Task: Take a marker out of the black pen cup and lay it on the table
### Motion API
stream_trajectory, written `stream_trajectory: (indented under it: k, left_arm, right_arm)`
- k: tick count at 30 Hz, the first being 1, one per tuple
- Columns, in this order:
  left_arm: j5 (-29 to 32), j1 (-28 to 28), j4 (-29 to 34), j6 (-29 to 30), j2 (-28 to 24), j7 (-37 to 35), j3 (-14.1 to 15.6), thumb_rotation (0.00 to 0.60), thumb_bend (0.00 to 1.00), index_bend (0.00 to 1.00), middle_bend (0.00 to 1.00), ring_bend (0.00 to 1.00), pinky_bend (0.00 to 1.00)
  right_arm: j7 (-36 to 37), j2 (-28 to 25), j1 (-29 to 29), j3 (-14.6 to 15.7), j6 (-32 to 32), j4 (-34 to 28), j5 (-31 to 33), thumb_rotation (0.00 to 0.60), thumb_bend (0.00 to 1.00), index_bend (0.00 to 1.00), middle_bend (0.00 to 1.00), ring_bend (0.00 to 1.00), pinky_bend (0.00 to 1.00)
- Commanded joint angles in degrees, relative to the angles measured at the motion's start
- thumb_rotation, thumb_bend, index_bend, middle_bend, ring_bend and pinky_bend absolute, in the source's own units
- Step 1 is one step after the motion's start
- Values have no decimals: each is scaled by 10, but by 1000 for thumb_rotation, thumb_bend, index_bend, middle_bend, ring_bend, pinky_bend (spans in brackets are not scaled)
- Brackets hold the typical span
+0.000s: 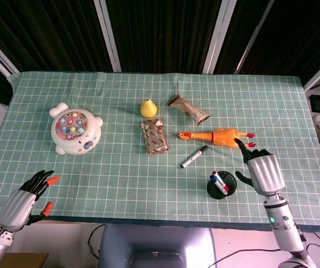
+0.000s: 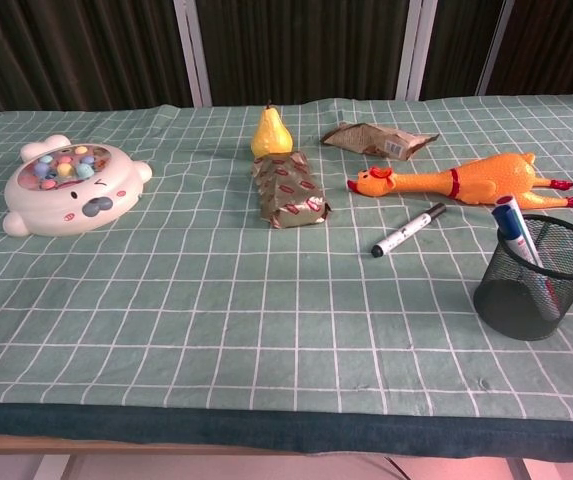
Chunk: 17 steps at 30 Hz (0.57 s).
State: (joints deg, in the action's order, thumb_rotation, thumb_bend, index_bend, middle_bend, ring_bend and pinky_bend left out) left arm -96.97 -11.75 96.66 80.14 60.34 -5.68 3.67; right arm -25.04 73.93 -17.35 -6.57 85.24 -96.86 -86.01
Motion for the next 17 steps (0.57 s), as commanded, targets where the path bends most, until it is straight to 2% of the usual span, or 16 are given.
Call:
stream_trajectory:
  k: [1,2,5,10,17]
  left_arm:
    - [1,-1,1,-2,1,5,0,600,449,184,71,1,217]
    - [1,-1,2,-4,2,7,0,600,449,184,71,1,217]
    - [6,-1,4,-6,4,15,-1,600,448,184,71,1,217]
    - [15,-1,5,-7,7,23,-5,600,449,184,72,1,217]
    - [24,-3,5,-9,10,24,-11,600,449,184,72,1,217]
  right_arm:
    - [-15,-65,75,54,57,-75,-5,600,204,253,354,297,396]
    - [-14,-73,89,63,67,-83,-3,600,199,226,286,228,317]
    - [-4,-78,118,72,96,-77,-6,600,197,164,170,107,216]
    - [12,-76,146,78,115,-62,-5,600,198,127,138,75,188]
    - [18,-72,159,69,119,-50,-8,600,198,106,115,56,188]
